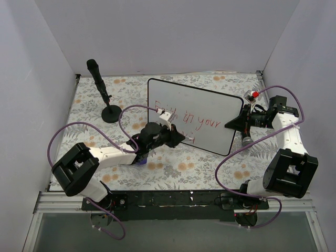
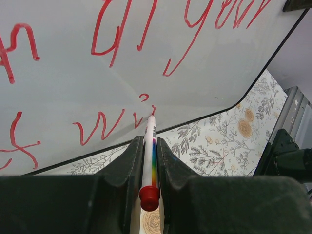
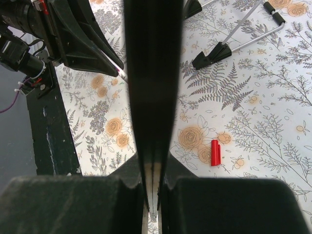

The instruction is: Write a sentence on the whiteboard

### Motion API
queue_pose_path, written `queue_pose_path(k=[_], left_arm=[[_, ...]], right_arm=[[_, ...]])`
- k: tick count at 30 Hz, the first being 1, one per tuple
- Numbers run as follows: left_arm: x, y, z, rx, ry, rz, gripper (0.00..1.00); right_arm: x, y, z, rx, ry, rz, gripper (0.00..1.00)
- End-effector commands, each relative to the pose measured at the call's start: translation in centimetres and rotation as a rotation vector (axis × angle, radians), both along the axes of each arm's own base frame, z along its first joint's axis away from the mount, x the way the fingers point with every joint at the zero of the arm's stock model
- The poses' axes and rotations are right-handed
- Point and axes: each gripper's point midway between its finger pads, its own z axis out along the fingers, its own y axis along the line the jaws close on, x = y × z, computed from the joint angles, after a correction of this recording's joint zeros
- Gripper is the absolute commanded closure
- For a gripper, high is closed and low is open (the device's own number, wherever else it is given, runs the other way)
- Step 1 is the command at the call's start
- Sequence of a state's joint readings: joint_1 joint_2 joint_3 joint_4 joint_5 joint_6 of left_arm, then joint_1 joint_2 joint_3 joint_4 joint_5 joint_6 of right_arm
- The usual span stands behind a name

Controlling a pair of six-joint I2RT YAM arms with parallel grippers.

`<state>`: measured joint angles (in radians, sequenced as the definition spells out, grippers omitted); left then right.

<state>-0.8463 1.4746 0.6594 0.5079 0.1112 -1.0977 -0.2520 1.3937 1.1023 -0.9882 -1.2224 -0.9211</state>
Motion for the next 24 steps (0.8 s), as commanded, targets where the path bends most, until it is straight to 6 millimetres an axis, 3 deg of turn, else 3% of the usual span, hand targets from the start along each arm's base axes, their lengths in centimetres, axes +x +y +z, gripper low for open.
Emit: queue_pose_path(k=[1, 24], left_arm=[[1.4, -0.1, 4.3, -0.076, -0.087, 0.046, 1.0], [1.3, -0.1, 5.5, -0.109, -0.1, 0.045, 1.0]], right_arm=[[-0.5, -0.3, -0.6, -0.081, -0.007, -0.001, 0.99], [-0.5, -0.3, -0.5, -0.082, -0.01, -0.001, 0.99]])
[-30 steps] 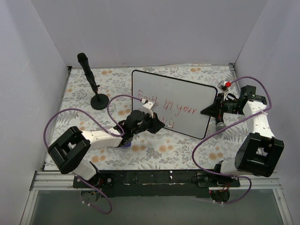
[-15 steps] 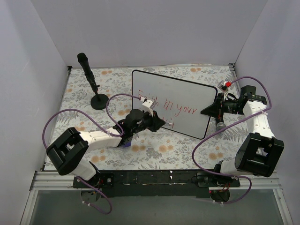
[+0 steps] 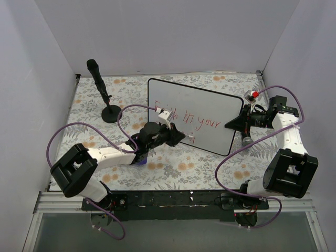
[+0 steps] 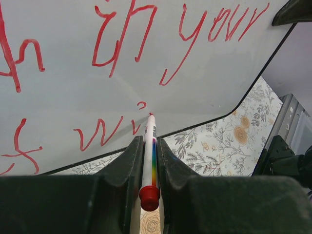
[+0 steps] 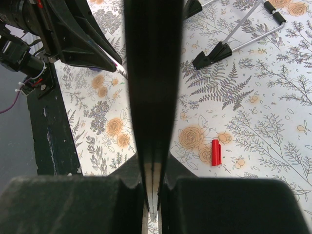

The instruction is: Write a sentence on the whiteboard

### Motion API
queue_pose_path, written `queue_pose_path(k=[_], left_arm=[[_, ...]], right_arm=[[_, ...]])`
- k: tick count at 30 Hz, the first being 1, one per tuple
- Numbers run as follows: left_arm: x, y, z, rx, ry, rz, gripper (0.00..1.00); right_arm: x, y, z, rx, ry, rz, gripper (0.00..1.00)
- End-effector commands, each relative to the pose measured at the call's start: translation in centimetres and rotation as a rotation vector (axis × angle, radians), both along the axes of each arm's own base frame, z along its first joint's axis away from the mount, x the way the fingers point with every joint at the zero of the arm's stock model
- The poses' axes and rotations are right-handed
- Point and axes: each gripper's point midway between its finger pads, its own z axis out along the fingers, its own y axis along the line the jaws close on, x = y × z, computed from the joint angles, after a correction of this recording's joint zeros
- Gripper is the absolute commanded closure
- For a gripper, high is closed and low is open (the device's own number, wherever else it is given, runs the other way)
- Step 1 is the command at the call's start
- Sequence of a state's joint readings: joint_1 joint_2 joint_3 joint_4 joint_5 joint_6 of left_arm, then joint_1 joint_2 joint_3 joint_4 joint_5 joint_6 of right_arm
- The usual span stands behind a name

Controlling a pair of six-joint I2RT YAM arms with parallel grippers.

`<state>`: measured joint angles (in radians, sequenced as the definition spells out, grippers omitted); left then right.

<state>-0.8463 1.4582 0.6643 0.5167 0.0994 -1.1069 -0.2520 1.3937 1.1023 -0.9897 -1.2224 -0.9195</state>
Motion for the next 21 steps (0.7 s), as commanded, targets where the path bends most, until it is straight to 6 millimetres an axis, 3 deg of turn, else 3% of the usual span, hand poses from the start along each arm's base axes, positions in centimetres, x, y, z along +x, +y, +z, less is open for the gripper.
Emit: queue_pose_path(k=[1, 21], left_arm=[[1.0, 0.0, 4.3, -0.081, -0.084, 0.033, 1.0], [0.7, -0.7, 2.1, -0.059, -0.035, 0.003, 1.0]], right_arm=[[-0.4, -0.4, -0.6, -0.083, -0.011, -0.002, 0.99], [-0.5, -0.3, -0.6, -0.085, -0.013, -0.001, 0.99]])
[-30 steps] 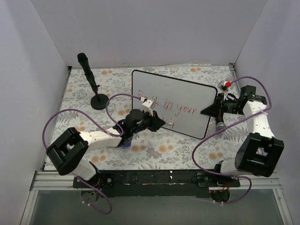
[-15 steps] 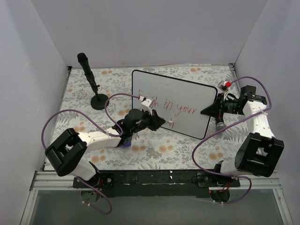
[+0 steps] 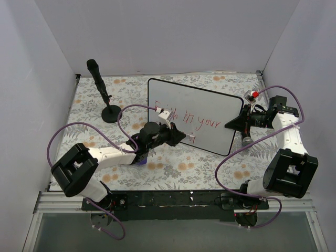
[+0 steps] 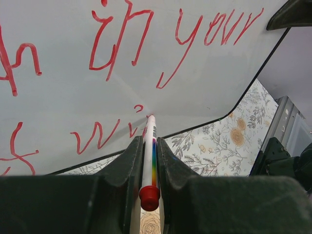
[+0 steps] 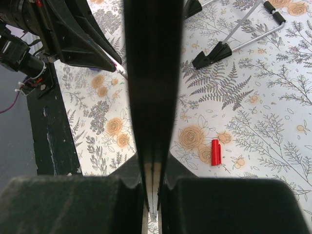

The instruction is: Write a sentence on the whiteboard

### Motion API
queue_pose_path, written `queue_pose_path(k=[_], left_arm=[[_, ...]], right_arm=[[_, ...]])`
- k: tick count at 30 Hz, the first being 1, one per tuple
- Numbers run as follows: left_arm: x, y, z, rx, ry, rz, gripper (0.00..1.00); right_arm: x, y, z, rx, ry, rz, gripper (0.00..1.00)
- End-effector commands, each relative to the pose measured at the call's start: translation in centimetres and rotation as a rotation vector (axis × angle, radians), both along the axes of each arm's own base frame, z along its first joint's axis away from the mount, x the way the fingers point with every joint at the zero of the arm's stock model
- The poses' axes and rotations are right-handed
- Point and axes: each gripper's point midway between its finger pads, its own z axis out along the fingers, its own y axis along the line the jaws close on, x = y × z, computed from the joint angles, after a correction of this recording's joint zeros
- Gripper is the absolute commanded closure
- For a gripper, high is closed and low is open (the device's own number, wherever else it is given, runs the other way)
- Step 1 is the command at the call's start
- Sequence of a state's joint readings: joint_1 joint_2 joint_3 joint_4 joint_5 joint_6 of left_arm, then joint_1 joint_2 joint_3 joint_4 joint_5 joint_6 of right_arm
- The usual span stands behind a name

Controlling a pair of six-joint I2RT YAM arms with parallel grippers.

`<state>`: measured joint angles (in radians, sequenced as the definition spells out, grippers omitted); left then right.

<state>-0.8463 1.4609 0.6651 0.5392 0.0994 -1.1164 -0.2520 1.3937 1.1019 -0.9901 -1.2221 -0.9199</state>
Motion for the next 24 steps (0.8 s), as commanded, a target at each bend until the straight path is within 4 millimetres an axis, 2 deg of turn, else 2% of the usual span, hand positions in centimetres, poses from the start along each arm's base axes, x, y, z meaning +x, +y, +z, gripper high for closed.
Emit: queue_pose_path(k=[1, 20, 24], left_arm=[[0.6, -0.5, 1.5, -0.036, -0.024, -0.001, 1.0], [0.4, -0.6, -1.9, 0.031, 0.041, -0.014, 1.0], [0.4, -0.8, -2.0, 0.031, 0.042, -0.019, 1.0]], right_arm=[[-0.5, -0.3, -0.6, -0.085, -0.014, -0.001, 0.99], [-0.5, -0.4, -0.6, -0.086, -0.014, -0.001, 0.99], [-0.5, -0.4, -0.6, -0.084, -0.013, -0.002, 0.99]])
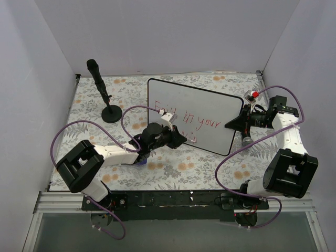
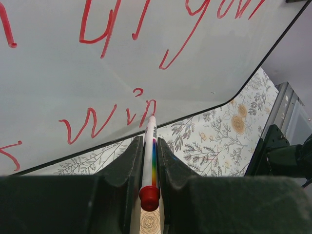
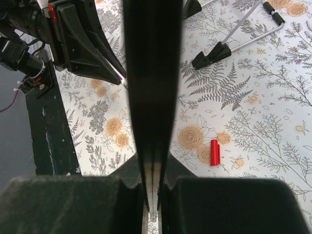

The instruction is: Write a sentence on the whiteboard

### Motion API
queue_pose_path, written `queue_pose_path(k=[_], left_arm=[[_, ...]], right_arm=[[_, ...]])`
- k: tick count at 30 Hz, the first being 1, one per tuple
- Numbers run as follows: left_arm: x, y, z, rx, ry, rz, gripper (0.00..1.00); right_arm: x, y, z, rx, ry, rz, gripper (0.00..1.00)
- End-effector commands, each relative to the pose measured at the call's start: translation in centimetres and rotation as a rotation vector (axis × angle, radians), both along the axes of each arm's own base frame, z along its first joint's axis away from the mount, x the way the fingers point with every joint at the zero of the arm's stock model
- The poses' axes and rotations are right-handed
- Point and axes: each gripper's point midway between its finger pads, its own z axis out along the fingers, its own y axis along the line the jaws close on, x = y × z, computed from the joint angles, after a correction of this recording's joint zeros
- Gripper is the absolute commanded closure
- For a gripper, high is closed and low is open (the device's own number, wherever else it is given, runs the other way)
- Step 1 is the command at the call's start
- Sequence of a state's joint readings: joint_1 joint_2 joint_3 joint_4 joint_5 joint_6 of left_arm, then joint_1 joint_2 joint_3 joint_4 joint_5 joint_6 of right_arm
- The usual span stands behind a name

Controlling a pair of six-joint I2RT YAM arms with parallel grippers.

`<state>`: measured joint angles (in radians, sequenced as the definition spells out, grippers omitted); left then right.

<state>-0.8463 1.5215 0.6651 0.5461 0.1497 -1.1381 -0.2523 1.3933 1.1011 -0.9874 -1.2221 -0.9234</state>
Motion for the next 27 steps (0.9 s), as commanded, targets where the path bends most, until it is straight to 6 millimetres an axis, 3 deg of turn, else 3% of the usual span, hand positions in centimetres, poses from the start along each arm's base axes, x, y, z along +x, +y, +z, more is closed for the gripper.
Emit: queue_pose_path(k=[1, 8, 13, 14, 17, 22, 27], left_arm=[[1.1, -0.2, 0.4, 0.009, -0.021, 0.023, 1.0], [1.0, -0.3, 0.9, -0.002, -0.03, 0.014, 1.0], [0.2, -0.3, 4.3, -0.075, -0.081, -0.015, 1.0], [0.1, -0.1, 5.7, -0.099, -0.103, -0.016, 1.0], [-0.6, 0.5, 7.0, -0.116, -0.122, -0.033, 1.0], [-1.7, 1.6, 7.6, -0.128, -0.125, -0.043, 1.0], [-2.6, 2.7, 7.0, -0.121, -0.115, -0.041, 1.0]], right_arm=[[-0.5, -0.3, -0.5, -0.083, -0.009, -0.002, 0.99], [-0.5, -0.3, -0.5, -0.083, -0.009, -0.002, 0.99], [-0.5, -0.3, -0.5, -0.083, -0.007, -0.002, 0.99], [-0.5, -0.4, -0.6, -0.083, -0.007, -0.003, 0.99], [-0.5, -0.4, -0.5, -0.081, -0.007, -0.003, 0.99], [-0.7, -0.3, -0.5, -0.085, -0.012, -0.007, 0.99], [-0.6, -0.3, -0.5, -0.083, -0.016, -0.007, 0.99]])
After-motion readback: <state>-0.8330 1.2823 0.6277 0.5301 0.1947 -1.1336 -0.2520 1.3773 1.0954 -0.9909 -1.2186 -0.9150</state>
